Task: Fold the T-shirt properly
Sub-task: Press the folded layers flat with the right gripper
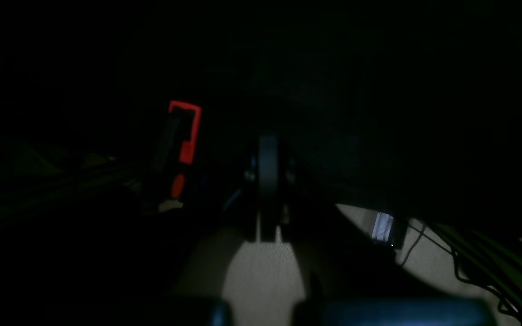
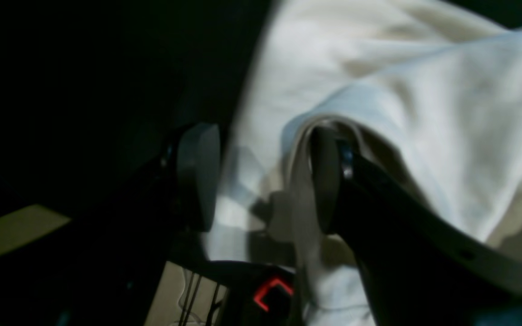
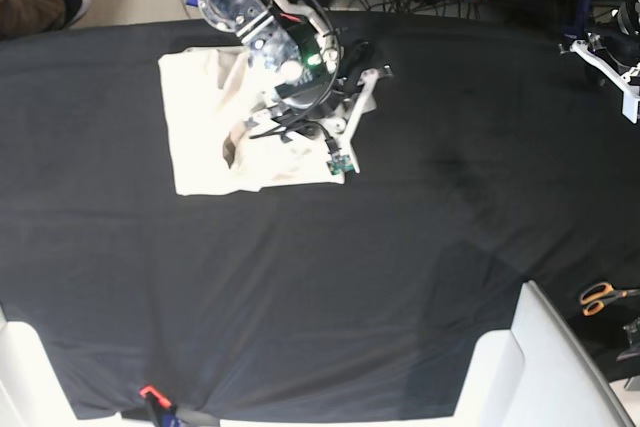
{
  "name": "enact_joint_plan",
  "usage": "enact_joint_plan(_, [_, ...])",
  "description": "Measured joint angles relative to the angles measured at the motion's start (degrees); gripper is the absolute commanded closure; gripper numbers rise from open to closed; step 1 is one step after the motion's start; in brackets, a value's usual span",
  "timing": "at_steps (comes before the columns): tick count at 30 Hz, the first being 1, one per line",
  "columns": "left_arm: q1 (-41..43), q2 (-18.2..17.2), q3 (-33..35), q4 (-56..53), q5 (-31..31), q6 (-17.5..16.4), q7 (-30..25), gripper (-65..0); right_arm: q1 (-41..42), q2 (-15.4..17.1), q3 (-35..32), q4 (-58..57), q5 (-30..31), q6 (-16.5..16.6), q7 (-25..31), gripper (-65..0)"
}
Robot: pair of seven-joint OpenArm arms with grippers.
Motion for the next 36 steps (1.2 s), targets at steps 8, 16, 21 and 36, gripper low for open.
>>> enact_joint_plan(8, [-1.5, 0.2, 0.1, -0.2, 3.8, 0.0, 0.0, 0.0, 1.6, 6.2, -2.5, 20.3, 0.0, -0.4, -0.7, -13.7])
enact_joint_plan(16, [-1.6, 1.8, 0.0, -0.2, 8.8, 0.0, 0.0, 0.0, -2.6, 8.1, 16.4, 23.5, -0.4, -0.4, -11.3, -0.9])
enact_joint_plan(21, [-2.1, 1.8, 0.0, -0.2, 7.9, 0.0, 0.0, 0.0, -6.1, 7.7, 16.2, 23.3, 0.6, -0.3, -12.0, -8.1])
enact_joint_plan(36, [-4.6, 1.8, 3.3, -0.2, 8.2, 0.0, 0.0, 0.0, -5.6, 6.5, 8.9, 21.3, 8.4, 0.1, -11.6, -25.7])
